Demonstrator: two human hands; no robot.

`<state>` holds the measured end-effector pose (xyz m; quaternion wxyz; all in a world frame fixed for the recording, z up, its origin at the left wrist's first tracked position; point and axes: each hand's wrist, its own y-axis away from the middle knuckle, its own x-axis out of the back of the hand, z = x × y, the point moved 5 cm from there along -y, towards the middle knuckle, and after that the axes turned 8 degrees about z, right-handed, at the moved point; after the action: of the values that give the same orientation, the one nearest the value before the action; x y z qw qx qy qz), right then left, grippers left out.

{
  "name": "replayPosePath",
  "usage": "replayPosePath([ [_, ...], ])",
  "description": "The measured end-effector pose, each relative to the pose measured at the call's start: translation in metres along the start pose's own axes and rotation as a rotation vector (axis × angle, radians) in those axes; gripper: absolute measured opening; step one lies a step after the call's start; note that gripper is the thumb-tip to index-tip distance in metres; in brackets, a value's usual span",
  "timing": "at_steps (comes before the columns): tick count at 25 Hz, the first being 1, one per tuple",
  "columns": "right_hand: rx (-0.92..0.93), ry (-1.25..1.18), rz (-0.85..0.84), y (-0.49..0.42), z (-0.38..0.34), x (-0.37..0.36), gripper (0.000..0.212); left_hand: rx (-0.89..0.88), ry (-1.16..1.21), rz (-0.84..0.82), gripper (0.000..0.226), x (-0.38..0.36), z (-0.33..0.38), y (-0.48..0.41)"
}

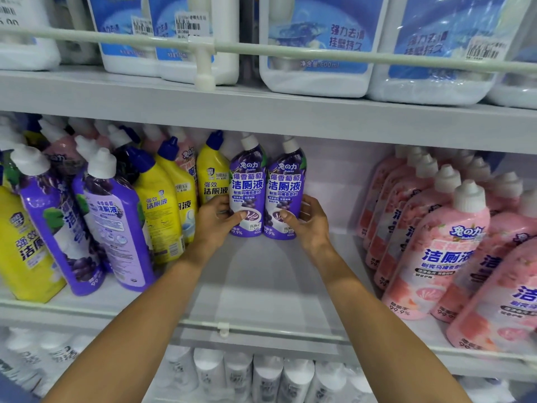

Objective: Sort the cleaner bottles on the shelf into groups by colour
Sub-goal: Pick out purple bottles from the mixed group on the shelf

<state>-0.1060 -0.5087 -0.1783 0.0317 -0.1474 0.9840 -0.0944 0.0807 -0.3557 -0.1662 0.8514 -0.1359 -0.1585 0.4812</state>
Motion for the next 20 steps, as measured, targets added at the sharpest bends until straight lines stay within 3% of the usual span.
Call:
replayPosePath([
  [20,-0.024,0.036,-0.025,-0.0038,-0.0014,0.0065,0.059,0.024,-0.020,-0.007,0.035,0.0061,-0.0008,-0.0064],
])
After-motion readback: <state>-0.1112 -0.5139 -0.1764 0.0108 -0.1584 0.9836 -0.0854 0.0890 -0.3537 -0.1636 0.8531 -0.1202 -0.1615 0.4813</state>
